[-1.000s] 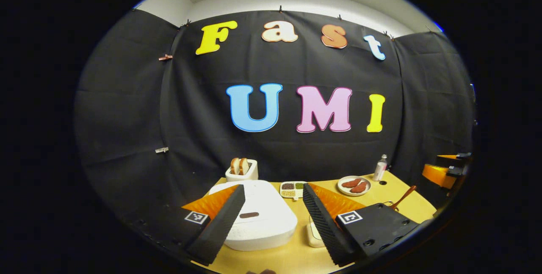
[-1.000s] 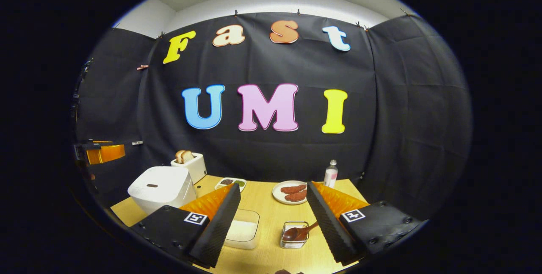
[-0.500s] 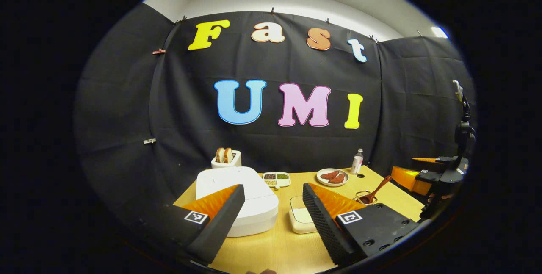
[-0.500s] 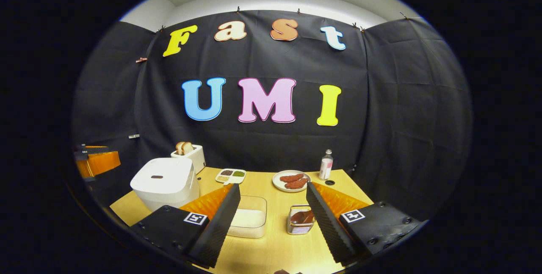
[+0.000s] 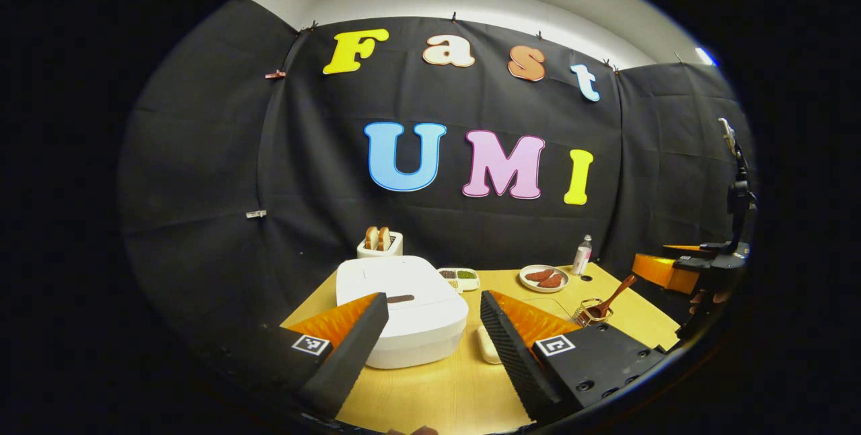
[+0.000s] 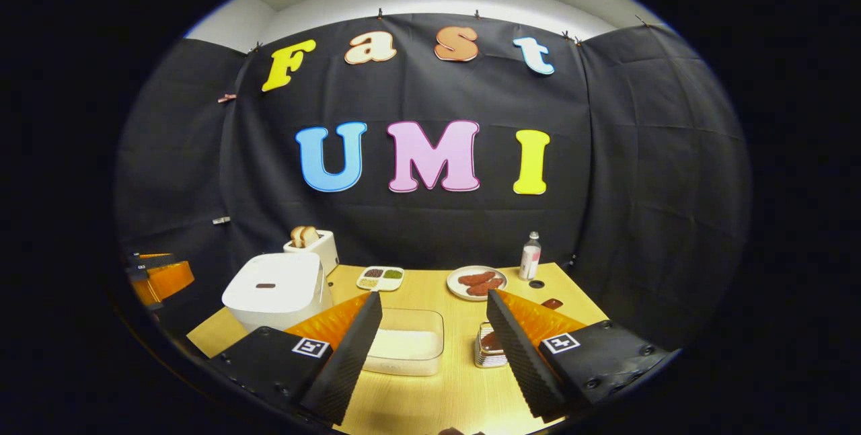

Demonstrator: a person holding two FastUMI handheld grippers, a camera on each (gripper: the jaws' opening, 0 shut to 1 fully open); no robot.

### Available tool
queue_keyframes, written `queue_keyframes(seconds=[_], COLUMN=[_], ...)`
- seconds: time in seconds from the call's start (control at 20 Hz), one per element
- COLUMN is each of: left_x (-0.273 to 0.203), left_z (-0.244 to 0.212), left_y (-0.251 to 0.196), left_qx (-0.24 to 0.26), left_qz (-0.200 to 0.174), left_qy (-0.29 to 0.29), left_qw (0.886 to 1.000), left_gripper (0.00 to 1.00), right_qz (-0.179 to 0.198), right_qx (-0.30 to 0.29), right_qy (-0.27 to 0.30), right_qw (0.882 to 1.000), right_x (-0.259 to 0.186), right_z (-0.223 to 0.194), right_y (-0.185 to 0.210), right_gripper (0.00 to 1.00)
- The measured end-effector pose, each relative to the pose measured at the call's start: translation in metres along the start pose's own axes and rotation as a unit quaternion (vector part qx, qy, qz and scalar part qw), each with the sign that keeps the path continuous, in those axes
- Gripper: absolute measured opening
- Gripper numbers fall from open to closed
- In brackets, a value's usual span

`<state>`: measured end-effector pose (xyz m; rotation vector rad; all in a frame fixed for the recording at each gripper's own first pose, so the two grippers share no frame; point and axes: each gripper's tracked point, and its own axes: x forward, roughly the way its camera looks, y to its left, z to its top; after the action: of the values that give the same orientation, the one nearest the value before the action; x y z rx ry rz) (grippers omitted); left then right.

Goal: Close the left gripper, press the button to open the rice cooker; take a wooden spoon from the chopstick holder with the right hand, scoop a spoonful of rice and pour it into the rice cooker, then put the wooden spoon back into the chopstick holder.

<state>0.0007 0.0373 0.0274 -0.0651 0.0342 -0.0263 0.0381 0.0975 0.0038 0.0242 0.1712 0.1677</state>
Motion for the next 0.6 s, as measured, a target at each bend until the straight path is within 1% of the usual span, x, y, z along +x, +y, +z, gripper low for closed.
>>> queue_keyframes(seconds=[0.15,0.3,0.45,0.6], left_x=[-0.001,-0.001,0.000,0.000], left_z=[-0.006,-0.011,-0.016,-0.020], left_y=[0.001,0.002,-0.003,-0.005], left_qx=[0.000,0.017,0.025,0.036], left_qz=[0.004,0.010,0.003,-0.006], left_qy=[0.004,0.005,0.009,0.010], left_qw=[1.000,1.000,1.000,0.999], left_gripper=[0.95,0.95,0.95,0.95], right_qz=[-0.001,0.002,-0.002,-0.018], right_qx=[0.006,0.004,0.010,0.015], right_qy=[0.014,0.017,0.020,0.041], right_qw=[1.000,1.000,1.000,0.999], right_x=[0.000,0.003,0.004,0.004], right_z=[-0.004,-0.002,-0.004,-0.015], right_y=[0.000,0.000,-0.005,-0.016], right_gripper=[0.98,0.99,0.98,0.98])
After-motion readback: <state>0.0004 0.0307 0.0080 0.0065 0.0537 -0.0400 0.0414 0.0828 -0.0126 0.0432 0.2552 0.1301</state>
